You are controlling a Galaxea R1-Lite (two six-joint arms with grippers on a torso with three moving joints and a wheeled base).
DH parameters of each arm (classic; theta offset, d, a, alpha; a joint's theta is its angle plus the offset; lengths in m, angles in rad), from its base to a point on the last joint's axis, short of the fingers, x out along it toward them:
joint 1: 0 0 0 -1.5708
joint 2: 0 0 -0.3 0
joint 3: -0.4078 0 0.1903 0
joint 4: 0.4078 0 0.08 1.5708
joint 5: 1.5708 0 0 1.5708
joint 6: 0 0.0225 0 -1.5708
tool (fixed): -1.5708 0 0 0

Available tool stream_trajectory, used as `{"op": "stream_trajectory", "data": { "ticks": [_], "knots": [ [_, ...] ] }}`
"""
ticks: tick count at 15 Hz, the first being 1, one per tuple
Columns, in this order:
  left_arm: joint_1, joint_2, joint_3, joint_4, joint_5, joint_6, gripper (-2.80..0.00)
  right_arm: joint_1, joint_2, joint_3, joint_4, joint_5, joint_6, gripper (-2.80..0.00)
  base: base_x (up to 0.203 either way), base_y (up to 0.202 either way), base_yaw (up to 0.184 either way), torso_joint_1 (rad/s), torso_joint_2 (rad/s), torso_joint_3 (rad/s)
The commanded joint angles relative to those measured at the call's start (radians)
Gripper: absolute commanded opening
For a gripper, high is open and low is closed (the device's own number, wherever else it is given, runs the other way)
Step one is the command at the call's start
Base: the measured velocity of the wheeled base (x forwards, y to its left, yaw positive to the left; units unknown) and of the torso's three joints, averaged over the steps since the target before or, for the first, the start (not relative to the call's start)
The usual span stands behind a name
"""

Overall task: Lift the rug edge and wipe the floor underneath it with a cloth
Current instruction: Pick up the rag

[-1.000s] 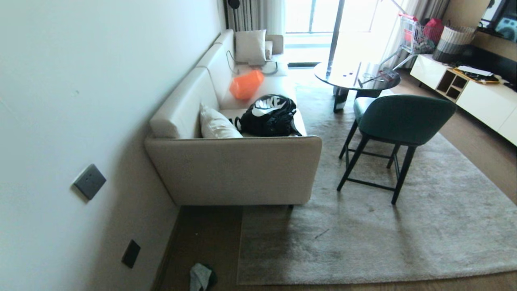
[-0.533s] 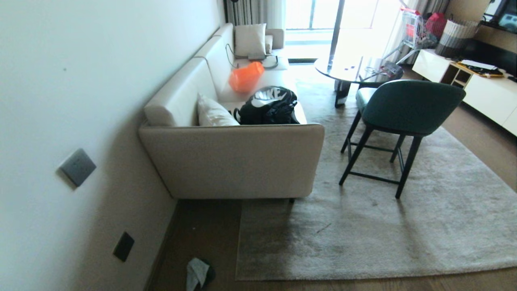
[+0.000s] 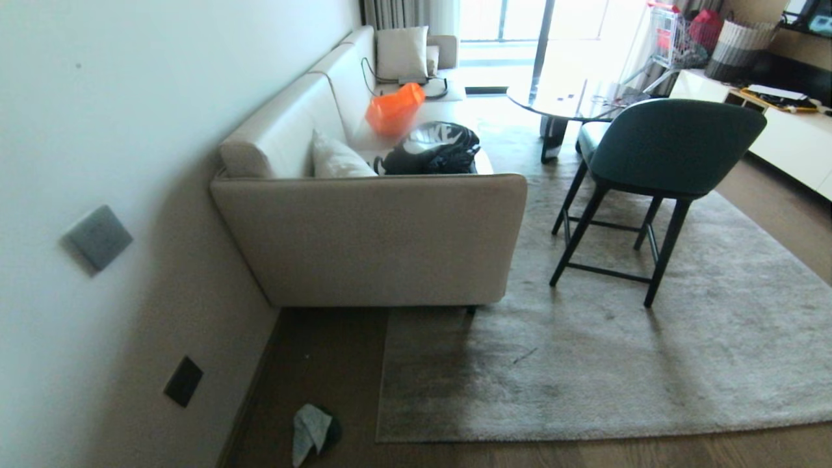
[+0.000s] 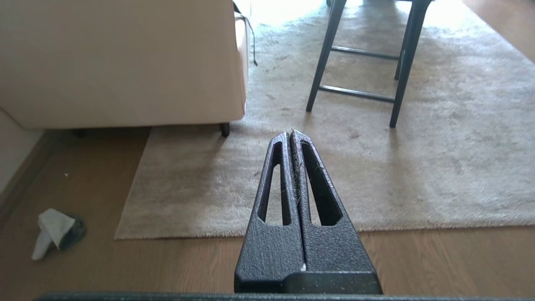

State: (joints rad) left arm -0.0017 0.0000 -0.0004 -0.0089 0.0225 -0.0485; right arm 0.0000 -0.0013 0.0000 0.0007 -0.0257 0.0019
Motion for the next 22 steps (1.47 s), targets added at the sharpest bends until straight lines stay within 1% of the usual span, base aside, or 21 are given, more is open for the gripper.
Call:
{"op": "stream_trajectory", "data": {
  "ticks": [1,10,22],
  "knots": [
    [0.000,0.000,0.000,0.000,0.000,-0.001,-2.80,0.000,0.001,0.000,-0.001,0.000,0.000,-2.80,0.000,0.000,0.000,-0.078,0.47,0.387],
    [0.000,0.000,0.000,0.000,0.000,-0.001,-2.80,0.000,0.001,0.000,-0.001,0.000,0.001,-2.80,0.000,0.000,0.000,-0.016,0.43,0.418],
    [0.000,0.000,0.000,0.000,0.000,-0.001,-2.80,0.000,0.001,0.000,-0.001,-0.002,0.004,-2.80,0.000,0.000,0.000,0.000,0.01,0.012]
  ]
}}
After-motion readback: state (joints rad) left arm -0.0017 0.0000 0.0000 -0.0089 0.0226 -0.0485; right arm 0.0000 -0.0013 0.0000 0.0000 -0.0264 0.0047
